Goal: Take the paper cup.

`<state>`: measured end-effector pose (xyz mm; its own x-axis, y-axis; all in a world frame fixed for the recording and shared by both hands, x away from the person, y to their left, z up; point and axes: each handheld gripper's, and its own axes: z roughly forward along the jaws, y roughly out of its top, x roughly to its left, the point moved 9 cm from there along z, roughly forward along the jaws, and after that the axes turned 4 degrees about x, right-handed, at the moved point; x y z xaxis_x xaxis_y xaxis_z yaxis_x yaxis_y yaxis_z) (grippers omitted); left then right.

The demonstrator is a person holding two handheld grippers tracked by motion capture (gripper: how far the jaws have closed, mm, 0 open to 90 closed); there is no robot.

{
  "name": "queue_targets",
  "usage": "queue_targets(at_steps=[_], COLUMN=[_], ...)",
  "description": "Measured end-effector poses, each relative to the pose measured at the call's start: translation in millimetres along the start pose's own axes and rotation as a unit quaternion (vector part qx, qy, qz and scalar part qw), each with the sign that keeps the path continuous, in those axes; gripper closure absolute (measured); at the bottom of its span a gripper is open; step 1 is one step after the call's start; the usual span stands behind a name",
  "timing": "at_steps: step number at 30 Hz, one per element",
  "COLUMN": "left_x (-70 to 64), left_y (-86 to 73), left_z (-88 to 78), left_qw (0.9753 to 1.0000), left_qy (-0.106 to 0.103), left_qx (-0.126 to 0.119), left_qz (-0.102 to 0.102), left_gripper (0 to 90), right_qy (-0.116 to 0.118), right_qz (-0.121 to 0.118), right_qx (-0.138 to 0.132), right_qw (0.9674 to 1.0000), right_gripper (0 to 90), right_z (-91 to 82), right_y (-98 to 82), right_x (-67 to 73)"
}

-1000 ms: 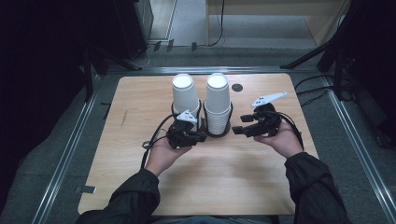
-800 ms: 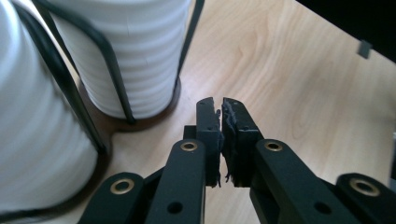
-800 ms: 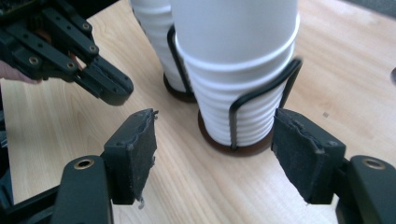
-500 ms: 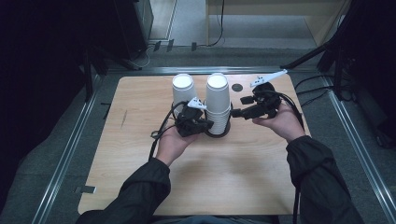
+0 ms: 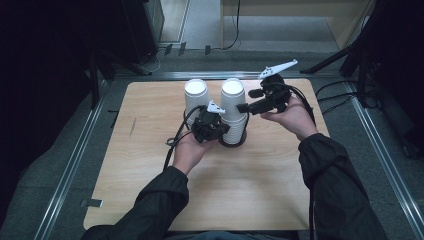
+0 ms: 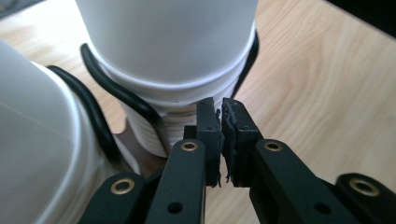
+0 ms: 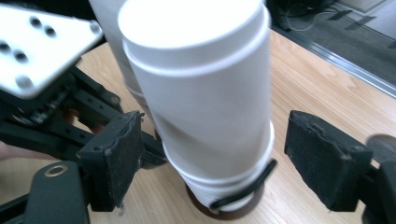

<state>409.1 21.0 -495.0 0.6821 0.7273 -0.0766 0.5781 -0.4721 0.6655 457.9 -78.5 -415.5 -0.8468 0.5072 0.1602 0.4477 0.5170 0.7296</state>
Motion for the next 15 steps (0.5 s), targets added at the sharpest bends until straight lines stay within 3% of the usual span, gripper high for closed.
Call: queue_targets(at_steps=[2, 8, 15], left_x=[1.4, 3.8, 6.5], left_y=[0.5, 1.9, 1.0], left_z=[0.4, 0.0, -1.3], left_qw=[1.0000, 0.9999, 0.9997], left_qy=[0.001, -0.002, -0.004], left_qx=[-0.002, -0.011, -0.007], left_qz=[-0.006, -0.013, -0.021], left_gripper=[87.8, 89.6, 89.6], right_qy=[0.000, -0.006, -0.003], right_qz=[-0.011, -0.009, -0.019], right_qx=[0.001, 0.017, 0.020], right_qw=[0.9999, 0.9998, 0.9996], right_gripper=[19.5, 15.6, 15.2], right_z=[1.3, 9.4, 15.6], right_y=[4.4, 12.3, 25.6], right_x=[1.7, -2.1, 4.8])
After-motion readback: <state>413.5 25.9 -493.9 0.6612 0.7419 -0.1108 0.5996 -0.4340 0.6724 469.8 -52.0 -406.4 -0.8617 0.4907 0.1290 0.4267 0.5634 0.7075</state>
